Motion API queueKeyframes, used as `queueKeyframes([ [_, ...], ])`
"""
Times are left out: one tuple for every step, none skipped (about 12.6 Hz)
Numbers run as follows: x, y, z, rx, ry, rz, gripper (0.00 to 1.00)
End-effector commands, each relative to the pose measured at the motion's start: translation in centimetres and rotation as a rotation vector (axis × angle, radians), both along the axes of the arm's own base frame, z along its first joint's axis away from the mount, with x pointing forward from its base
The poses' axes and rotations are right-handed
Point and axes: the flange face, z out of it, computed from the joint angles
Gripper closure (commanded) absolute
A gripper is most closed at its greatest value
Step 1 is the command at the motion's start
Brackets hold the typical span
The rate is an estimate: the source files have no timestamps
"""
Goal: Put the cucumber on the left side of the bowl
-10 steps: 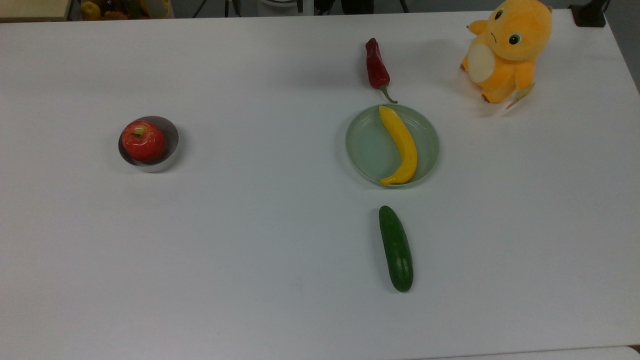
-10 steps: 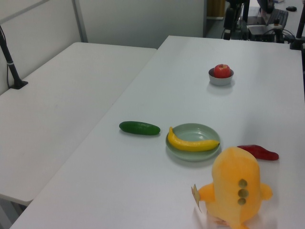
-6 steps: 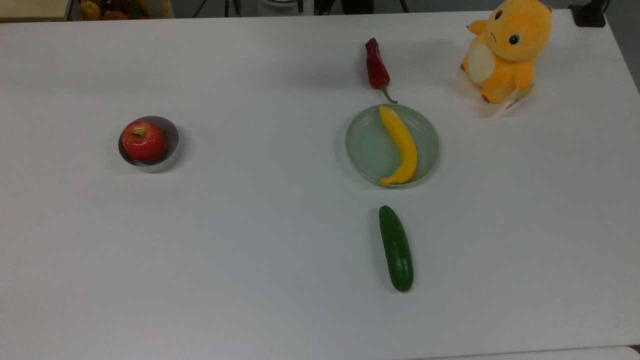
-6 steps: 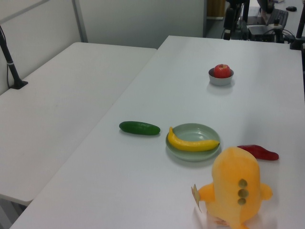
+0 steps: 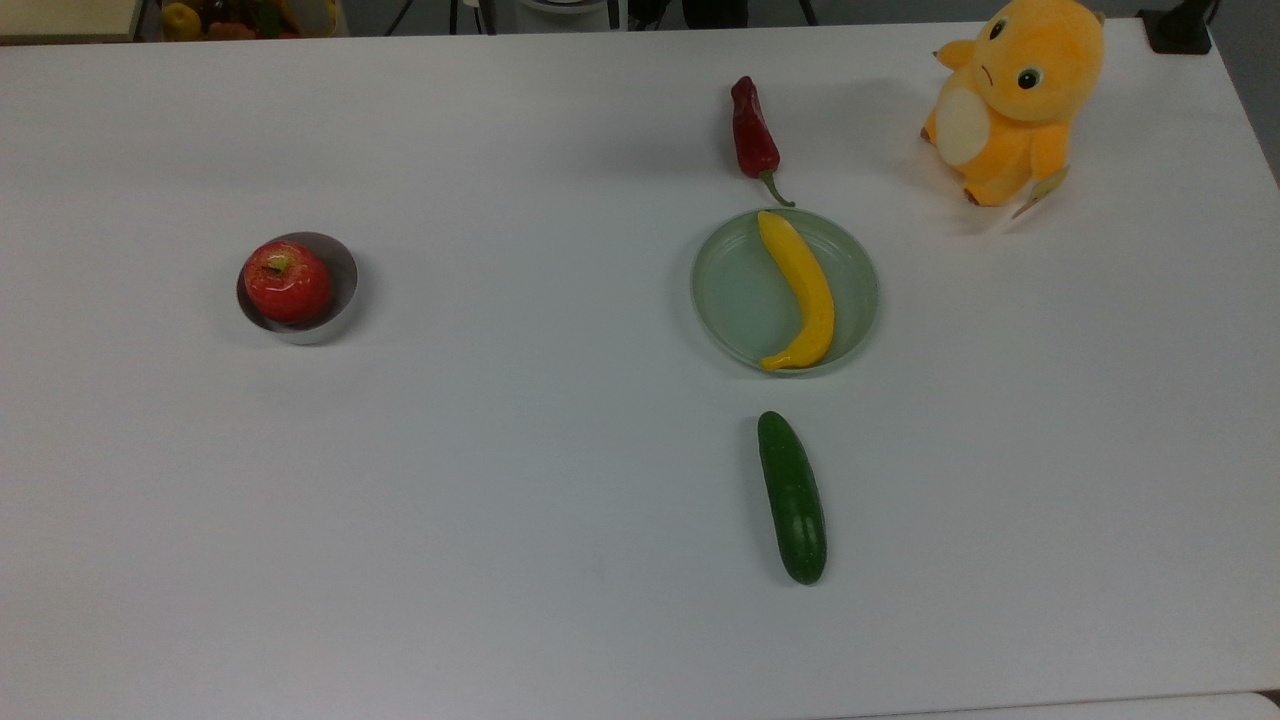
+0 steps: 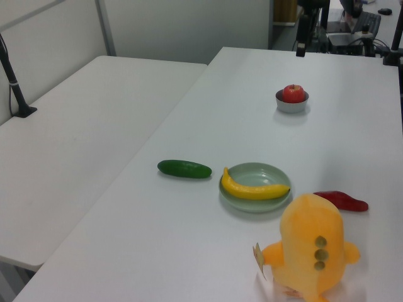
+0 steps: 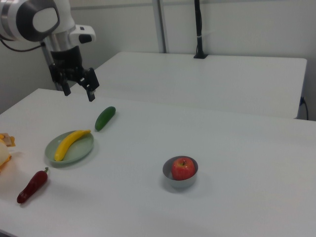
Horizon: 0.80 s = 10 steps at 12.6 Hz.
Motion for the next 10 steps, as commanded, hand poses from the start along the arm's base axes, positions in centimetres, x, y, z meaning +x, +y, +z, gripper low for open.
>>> queueKeyframes([
  [-1.4,3.4,-2.7,-0.021,0.065,0.097,0.00],
  [-0.9,5.0,-3.8,-0.011,0.075,0.123,0.00],
  [0.8,5.9,-4.9,-0.001,0.048,0.127,0.00],
  [2.5,7.2,-6.1,0.011,-0.007,0.128,0.00],
  [4.1,8.5,-7.3,0.021,-0.062,0.133,0.00],
  [5.6,10.2,-9.1,0.032,-0.107,0.129,0.00],
  [7.1,12.2,-11.0,0.041,-0.174,0.105,0.00],
  [8.9,13.2,-12.4,0.048,-0.245,0.090,0.00],
  [10.3,14.6,-13.9,0.042,-0.273,0.099,0.00],
  [11.2,15.3,-14.9,0.041,-0.278,0.100,0.00],
])
